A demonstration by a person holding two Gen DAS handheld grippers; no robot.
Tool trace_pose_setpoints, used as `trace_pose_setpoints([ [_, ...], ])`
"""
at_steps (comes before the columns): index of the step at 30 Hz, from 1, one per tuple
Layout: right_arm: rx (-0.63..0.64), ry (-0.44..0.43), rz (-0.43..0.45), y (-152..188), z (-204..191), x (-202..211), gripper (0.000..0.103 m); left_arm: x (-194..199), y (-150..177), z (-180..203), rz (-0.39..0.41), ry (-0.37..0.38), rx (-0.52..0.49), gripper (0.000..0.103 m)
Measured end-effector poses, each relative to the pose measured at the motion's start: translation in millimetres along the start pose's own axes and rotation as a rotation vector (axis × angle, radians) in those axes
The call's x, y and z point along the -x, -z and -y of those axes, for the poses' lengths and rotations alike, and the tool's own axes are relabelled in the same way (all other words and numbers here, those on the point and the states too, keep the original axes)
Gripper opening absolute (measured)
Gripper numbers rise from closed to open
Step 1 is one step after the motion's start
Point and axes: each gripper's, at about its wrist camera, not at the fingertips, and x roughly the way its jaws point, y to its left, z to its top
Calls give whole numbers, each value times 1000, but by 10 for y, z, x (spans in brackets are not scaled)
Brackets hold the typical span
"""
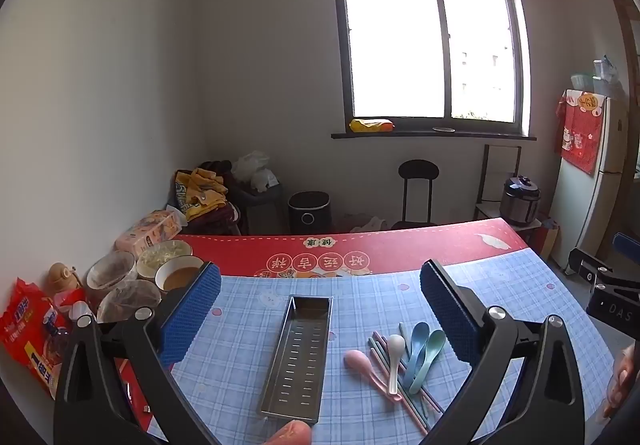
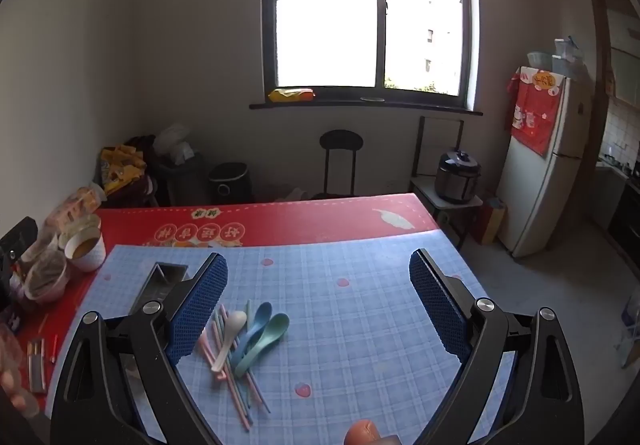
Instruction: Organize utensils
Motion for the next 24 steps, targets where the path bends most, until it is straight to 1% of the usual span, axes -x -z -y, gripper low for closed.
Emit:
trace_pose_setpoints([
  [8,-24,-7,13,23,44,-4,89,6,-74,-6,1,-11,6,98],
  [9,-30,5,17,11,126,-21,89,18,-34,-36,7,-9,17,98],
  [16,-35,10,19,15,73,10,89,-10,-19,-1,4,-13,1,98],
  [24,-45,6,21,47,103,20,89,10,-26,9,6,-19,-8,98],
])
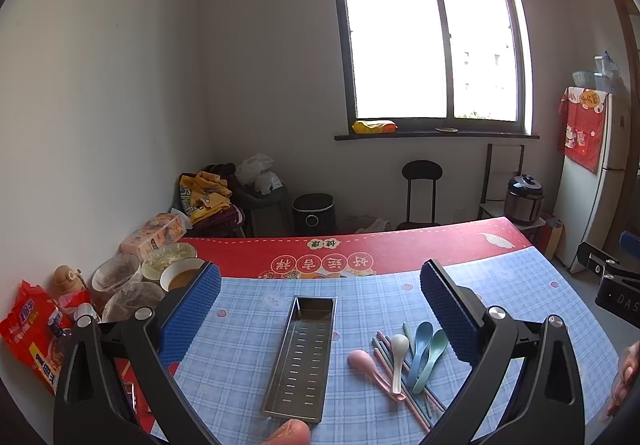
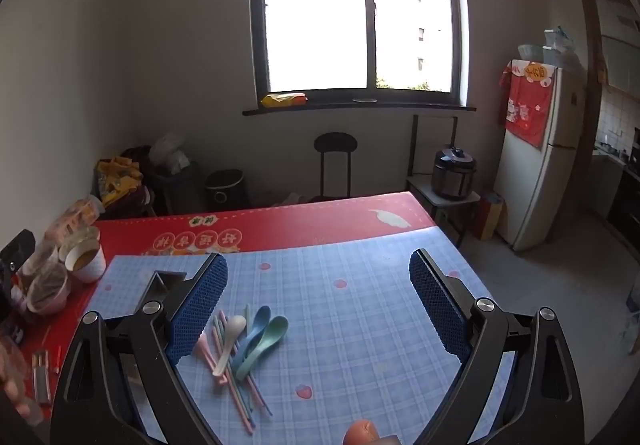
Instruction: Organize utensils
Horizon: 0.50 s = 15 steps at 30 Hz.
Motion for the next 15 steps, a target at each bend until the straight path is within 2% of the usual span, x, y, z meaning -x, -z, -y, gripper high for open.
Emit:
trace_pose_setpoints([
  [15,-3,2,-8,3,28,-23,89,4,14,43,3,-5,-5,98],
])
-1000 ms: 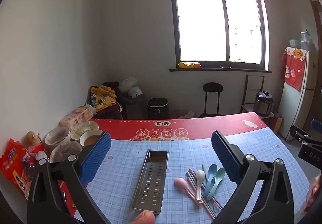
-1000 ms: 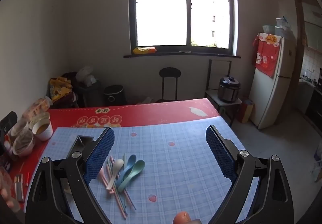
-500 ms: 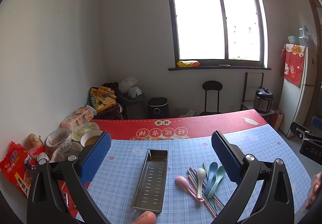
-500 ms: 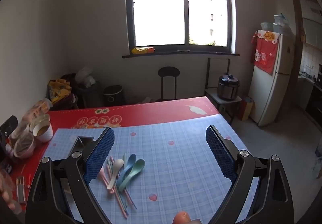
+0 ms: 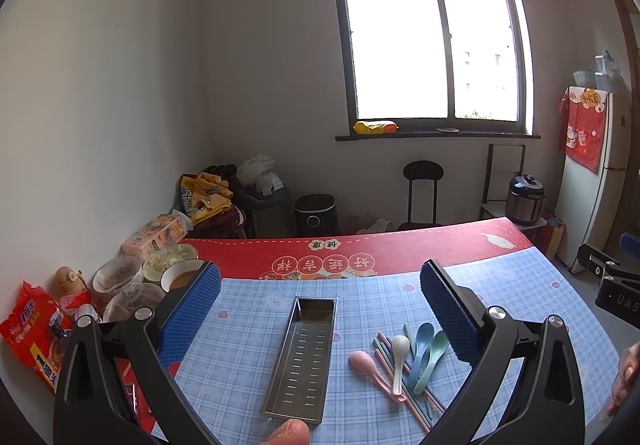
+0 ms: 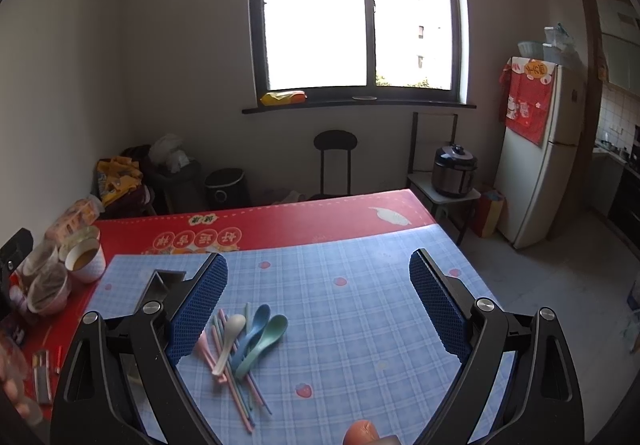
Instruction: Organize utensils
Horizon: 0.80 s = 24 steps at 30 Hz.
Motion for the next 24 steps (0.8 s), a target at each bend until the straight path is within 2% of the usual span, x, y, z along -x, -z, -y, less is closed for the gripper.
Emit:
trace_pose_setpoints([
  [24,-7,-1,-10,24,5,-17,89,17,2,-3,-8,12,1,98],
])
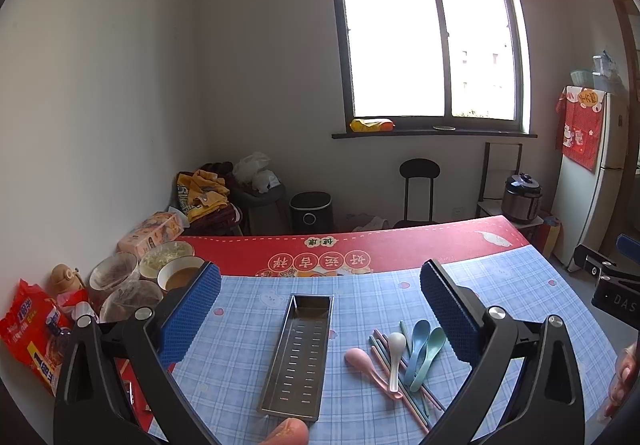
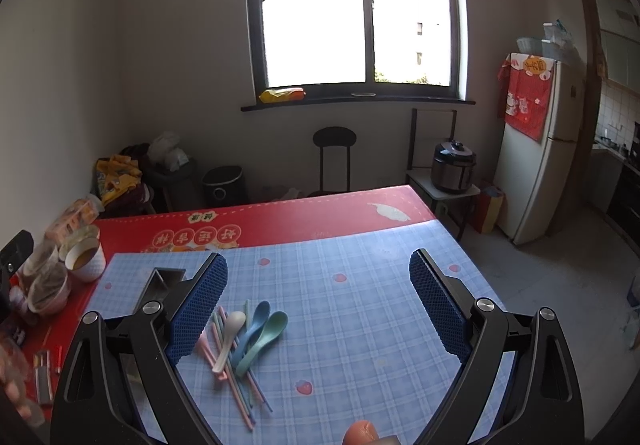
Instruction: Organize utensils
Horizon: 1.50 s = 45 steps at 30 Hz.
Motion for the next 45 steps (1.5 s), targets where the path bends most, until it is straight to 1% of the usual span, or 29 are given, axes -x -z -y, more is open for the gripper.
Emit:
trace_pose_setpoints([
  [18,-8,-9,-10,38,16,-12,89,35,25,18,-7,-2,0,98],
  [23,-21,-20,-24,63,48,-43,90,13,27,-5,-28,-4,32,98],
  [28,-39,-57,-52,91,142,-121,90,-22,49,26,-55,-7,44,98],
  [33,-58,-114,-99,140,266,-258,90,-74,98,70,-94,9,67,98],
  [38,-50,-162,-143,199,399,-422,90,-141,212,139,-139,-11,81,98],
  [43,-16,-179,-166,292,537,-601,90,-270,407,191,-198,-46,94,97],
  [44,-10,-184,-172,321,563,-646,90,-299,455,191,-212,-57,99,96],
  [45,-4,-189,-179,355,588,-696,90,-324,509,188,-226,-70,102,93],
])
